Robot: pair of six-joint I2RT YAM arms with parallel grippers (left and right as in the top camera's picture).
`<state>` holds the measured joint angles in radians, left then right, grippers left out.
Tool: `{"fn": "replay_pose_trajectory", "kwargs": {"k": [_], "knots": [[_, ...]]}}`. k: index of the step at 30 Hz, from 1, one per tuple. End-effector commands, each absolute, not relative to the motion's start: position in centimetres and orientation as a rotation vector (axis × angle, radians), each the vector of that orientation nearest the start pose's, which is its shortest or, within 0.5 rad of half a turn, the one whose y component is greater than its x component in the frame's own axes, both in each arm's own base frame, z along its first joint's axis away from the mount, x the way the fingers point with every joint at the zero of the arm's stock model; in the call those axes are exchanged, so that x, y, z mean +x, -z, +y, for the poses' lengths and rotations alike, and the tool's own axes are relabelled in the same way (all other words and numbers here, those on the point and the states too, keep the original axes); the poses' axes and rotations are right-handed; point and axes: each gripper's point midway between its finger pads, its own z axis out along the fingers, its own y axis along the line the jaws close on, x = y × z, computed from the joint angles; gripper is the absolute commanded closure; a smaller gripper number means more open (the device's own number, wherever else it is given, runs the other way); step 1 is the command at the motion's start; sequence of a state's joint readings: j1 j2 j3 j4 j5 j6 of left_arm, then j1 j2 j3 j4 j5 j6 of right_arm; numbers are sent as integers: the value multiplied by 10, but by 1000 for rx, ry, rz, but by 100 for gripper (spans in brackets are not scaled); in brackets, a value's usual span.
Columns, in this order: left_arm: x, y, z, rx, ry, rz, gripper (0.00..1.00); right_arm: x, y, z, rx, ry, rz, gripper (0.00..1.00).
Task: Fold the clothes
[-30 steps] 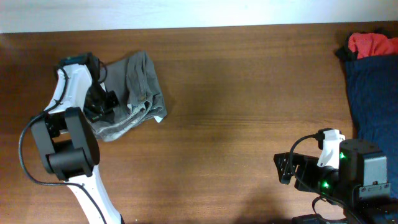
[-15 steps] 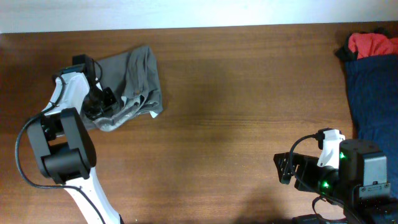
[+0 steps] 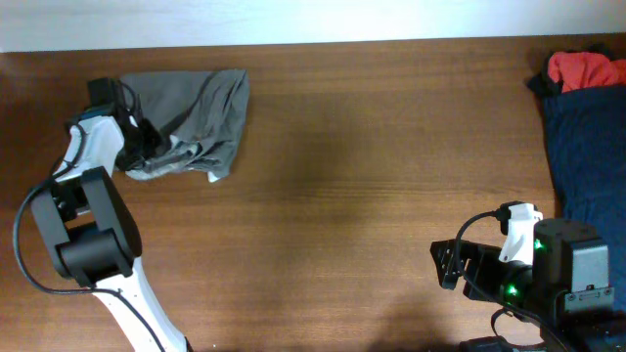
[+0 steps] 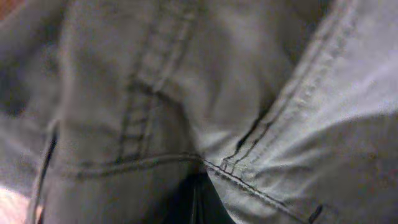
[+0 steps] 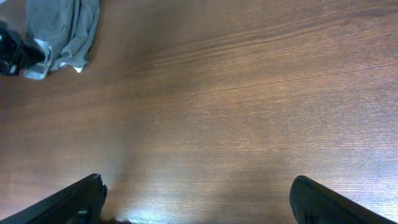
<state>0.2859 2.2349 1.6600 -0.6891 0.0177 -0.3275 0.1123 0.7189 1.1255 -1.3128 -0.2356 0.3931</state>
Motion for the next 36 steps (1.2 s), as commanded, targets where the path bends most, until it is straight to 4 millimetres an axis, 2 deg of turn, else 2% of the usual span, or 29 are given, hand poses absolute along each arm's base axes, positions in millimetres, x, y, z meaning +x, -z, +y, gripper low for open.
{"fn": "replay_pose_trajectory", "kwargs": {"k": [1, 7, 13, 14, 15, 18, 20, 22, 25, 26, 30, 33, 36], "knots": [[430, 64, 185, -1049, -168, 2792, 99, 166, -248, 58, 258, -494, 2503, 1], [427, 29, 241, -1182, -259, 2708, 99, 166, -248, 58, 258, -494, 2503, 1], [442, -31, 262, -1202, -262, 2658, 99, 166, -248, 58, 258, -494, 2503, 1], [447, -43, 262, -1202, -255, 2643, 99, 166, -248, 58, 258, -494, 2503, 1], [454, -67, 260, -1208, -250, 2612, 99, 166, -248, 58, 258, -494, 2503, 1], [465, -105, 249, -1178, -230, 2587, 99, 166, -248, 58, 258, -494, 2503, 1], [470, -124, 238, -1147, -219, 2586, 99, 166, -248, 58, 258, -494, 2503, 1], [476, -138, 217, -1054, -176, 2628, 99, 166, -248, 58, 258, -494, 2503, 1], [480, -137, 181, -888, -96, 2734, 99, 166, -248, 58, 258, -494, 2503, 1], [477, -128, 164, -858, -90, 2788, 99, 166, -248, 58, 258, -494, 2503, 1], [472, -97, 127, -788, -79, 2903, 99, 166, -248, 58, 258, -494, 2503, 1], [471, -72, 109, -743, -79, 2950, 99, 166, -248, 58, 258, -494, 2503, 1], [470, -47, 99, -747, -76, 2963, 99, 166, -248, 58, 258, -494, 2503, 1]]}}
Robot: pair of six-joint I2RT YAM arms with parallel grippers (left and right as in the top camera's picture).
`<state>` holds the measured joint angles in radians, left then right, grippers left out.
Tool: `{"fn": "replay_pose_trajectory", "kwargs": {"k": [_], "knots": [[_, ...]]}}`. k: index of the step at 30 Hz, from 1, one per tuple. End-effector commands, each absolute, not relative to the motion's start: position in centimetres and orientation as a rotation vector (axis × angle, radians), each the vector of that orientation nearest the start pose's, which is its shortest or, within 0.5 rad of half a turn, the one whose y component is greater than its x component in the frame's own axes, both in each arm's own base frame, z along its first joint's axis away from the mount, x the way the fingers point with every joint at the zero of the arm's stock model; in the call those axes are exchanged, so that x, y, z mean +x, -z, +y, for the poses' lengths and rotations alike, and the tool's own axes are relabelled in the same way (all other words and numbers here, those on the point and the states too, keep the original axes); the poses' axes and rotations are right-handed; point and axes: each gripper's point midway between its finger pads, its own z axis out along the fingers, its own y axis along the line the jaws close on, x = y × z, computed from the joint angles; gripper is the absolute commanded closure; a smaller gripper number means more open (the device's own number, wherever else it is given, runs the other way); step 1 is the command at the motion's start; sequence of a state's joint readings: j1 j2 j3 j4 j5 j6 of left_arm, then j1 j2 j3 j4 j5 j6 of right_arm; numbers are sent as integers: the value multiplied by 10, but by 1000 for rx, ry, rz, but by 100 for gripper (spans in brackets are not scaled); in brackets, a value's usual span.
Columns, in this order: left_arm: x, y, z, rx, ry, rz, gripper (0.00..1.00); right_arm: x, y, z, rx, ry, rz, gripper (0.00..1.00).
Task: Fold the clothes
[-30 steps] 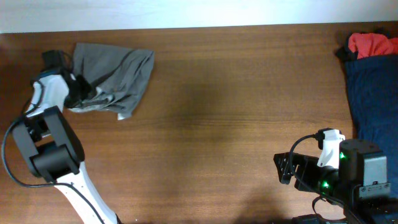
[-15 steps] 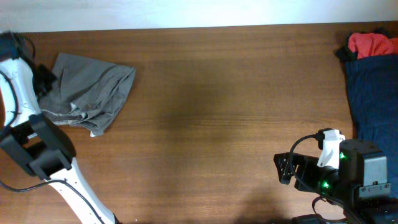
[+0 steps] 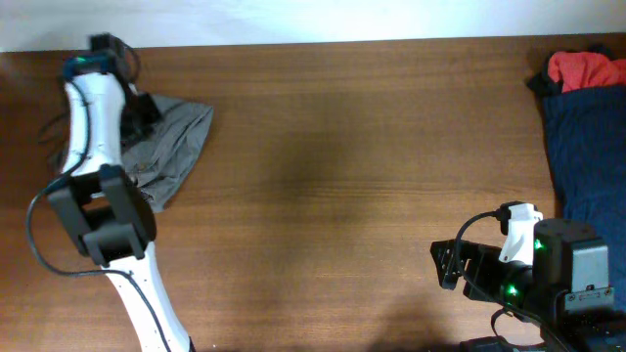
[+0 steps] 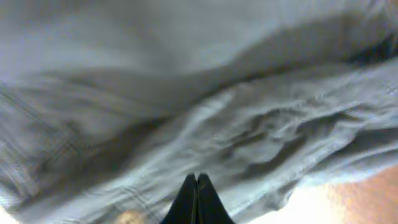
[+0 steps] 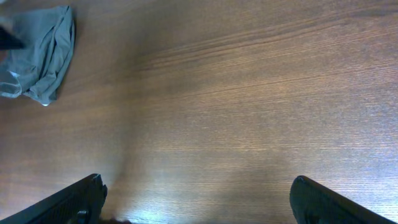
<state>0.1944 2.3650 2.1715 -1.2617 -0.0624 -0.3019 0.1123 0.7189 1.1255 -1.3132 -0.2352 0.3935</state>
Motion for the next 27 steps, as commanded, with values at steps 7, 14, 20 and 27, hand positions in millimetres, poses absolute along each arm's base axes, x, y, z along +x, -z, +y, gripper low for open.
{"fn": "replay_pose_trajectory", "kwargs": {"k": [7, 14, 20, 27], "knots": [[475, -13, 97, -746, -52, 2949, 99, 166, -248, 58, 258, -494, 2503, 1], [488, 48, 101, -751, -53, 2954, 99, 166, -248, 58, 258, -494, 2503, 1], [512, 83, 117, -772, -56, 2859, 99, 166, -248, 58, 258, -494, 2503, 1], [558, 72, 151, -731, -57, 2643, 99, 166, -248, 58, 258, -494, 2503, 1]]}}
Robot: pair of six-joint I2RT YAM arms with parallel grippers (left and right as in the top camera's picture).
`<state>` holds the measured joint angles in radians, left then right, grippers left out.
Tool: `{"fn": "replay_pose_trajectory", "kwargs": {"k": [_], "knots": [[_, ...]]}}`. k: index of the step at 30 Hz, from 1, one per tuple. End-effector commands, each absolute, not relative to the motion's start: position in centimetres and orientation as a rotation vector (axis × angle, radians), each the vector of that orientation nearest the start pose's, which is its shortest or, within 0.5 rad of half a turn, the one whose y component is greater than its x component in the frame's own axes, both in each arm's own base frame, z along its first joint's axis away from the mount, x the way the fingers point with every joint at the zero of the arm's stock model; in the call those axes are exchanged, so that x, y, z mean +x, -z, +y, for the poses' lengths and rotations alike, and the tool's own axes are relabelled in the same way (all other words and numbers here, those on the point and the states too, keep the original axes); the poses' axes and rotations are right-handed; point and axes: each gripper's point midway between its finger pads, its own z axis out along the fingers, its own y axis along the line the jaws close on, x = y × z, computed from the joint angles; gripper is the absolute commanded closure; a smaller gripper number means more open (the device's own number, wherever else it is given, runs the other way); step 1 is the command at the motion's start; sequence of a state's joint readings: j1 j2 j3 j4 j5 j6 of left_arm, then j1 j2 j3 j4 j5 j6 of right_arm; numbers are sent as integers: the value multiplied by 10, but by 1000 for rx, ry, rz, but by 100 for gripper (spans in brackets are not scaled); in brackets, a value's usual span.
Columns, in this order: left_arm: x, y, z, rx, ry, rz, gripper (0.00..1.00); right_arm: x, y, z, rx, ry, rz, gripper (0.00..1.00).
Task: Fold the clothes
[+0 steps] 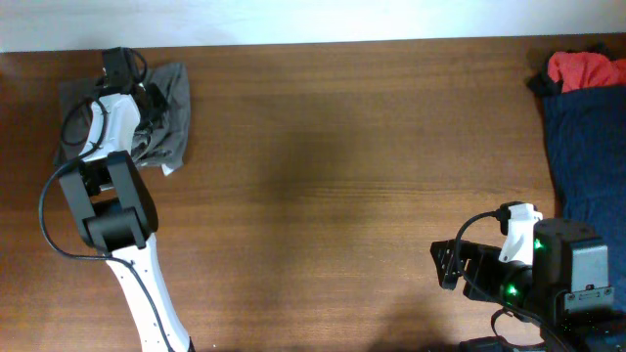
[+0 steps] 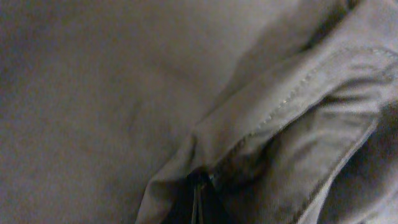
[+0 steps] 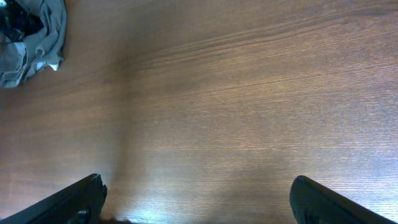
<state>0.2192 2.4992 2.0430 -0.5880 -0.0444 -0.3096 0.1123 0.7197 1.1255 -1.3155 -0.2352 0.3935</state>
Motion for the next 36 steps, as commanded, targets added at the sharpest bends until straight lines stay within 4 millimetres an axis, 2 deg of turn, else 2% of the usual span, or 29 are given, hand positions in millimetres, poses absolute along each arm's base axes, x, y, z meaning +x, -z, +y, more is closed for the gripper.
{"fn": "replay_pose_trajectory", "kwargs": {"k": [1, 6, 11, 16, 21, 25, 27, 29, 31, 36], "knots": [[562, 70, 151, -705, -56, 2629, 99, 166, -248, 58, 258, -494, 2503, 1], [585, 63, 151, -600, -69, 2576, 99, 166, -248, 58, 258, -494, 2503, 1], [608, 44, 139, -524, -28, 2531, 99, 166, -248, 58, 258, -494, 2503, 1], [623, 34, 111, -454, 77, 2508, 99, 166, -248, 58, 258, -494, 2503, 1], [626, 38, 82, -361, 86, 2528, 99, 166, -248, 58, 258, -494, 2503, 1], [631, 37, 53, -222, 65, 2539, 98, 166, -248, 58, 258, -494, 2503, 1], [630, 38, 53, -225, 8, 2541, 95, 166, -248, 58, 258, -494, 2503, 1], [629, 38, 57, -234, -38, 2546, 84, 166, -248, 58, 258, -494, 2503, 1], [626, 35, 61, -245, -57, 2560, 78, 166, -248, 58, 258, -494, 2503, 1], [625, 3, 84, -293, -73, 2582, 64, 166, -248, 58, 258, -494, 2503, 1]]}}
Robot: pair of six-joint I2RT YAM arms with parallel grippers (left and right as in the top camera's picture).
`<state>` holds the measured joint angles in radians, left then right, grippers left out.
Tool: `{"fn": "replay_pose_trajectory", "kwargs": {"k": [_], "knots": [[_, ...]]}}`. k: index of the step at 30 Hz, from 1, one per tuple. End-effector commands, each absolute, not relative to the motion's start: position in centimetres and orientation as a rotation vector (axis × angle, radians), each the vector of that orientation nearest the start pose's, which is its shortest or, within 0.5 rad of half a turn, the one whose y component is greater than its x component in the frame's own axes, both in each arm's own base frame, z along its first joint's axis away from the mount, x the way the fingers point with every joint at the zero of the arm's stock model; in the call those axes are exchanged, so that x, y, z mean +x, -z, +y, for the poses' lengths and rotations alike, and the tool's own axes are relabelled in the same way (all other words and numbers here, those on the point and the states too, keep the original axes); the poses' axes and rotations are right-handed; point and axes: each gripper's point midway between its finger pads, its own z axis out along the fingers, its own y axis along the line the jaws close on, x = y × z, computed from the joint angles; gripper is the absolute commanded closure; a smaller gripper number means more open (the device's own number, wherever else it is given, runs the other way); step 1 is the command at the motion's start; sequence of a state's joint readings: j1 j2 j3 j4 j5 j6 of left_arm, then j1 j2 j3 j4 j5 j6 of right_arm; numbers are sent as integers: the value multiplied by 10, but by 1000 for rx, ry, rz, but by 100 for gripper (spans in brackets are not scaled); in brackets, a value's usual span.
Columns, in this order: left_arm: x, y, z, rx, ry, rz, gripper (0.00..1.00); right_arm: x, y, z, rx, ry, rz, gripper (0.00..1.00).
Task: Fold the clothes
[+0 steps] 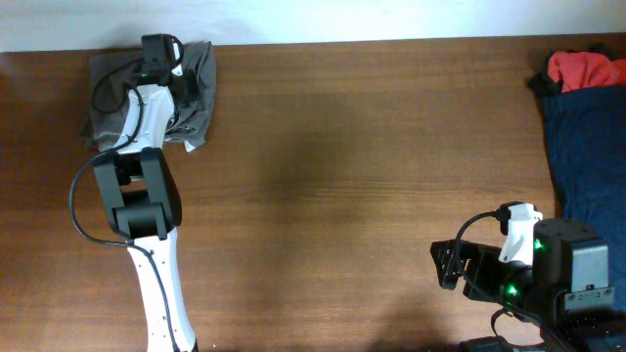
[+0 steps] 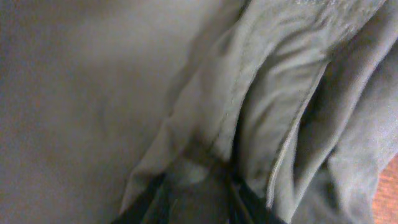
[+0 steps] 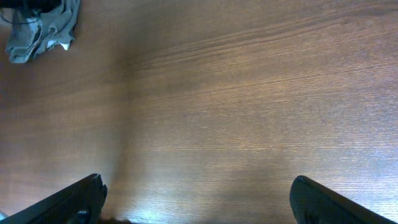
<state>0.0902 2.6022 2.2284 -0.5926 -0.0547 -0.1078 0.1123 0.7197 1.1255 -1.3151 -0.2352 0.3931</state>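
A crumpled grey garment (image 1: 201, 73) lies bunched at the table's far left corner; it shows small in the right wrist view as the grey garment (image 3: 37, 34). My left arm (image 1: 147, 98) reaches over it. In the left wrist view the left gripper (image 2: 196, 202) sits down in the grey folds (image 2: 273, 93), its dark fingers (image 2: 152, 199) spread apart with cloth between them. My right gripper (image 3: 199, 199) stands open over bare wood near the front right, far from the garment.
A dark blue garment (image 1: 587, 147) lies along the right edge with a red one (image 1: 582, 68) behind it. The table's far edge (image 1: 391, 41) runs just beyond the grey garment. The right arm's base (image 1: 548, 264) sits at the front right.
The left gripper's fingers were pressed together in the grey cloth and now stand apart. The garment bundle lies slightly further right along the far edge. The right arm is unchanged.
First the grey garment lay spread further right, with my left gripper shut in its left side. Then it was drawn leftward, then bunched in the far left corner. Now it sits there, shifted a little right, with the left fingers apart. The right gripper stayed open throughout.
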Motion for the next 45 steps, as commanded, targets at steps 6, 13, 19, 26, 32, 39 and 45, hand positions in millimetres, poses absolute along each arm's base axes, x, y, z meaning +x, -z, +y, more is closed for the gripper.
{"fn": "replay_pose_trajectory", "kwargs": {"k": [6, 13, 19, 26, 32, 39, 45], "knots": [[630, -75, 103, -327, -85, 2533, 42, 166, -248, 58, 258, -494, 2503, 1], [621, -147, 101, -338, -77, 2477, 1, 166, -248, 58, 258, -494, 2503, 1], [611, -139, 111, -443, -66, 2504, 99, 166, -248, 58, 258, -494, 2503, 1], [614, -77, 150, -530, -140, 2547, 99, 166, -248, 58, 258, -494, 2503, 1], [616, -33, 168, -566, -150, 2568, 99, 166, -248, 58, 258, -494, 2503, 1], [624, 4, 173, -565, -153, 2567, 99, 166, -248, 58, 258, -494, 2503, 1], [632, 31, 175, -563, -154, 2552, 99, 166, -248, 58, 258, -494, 2503, 1]]}}
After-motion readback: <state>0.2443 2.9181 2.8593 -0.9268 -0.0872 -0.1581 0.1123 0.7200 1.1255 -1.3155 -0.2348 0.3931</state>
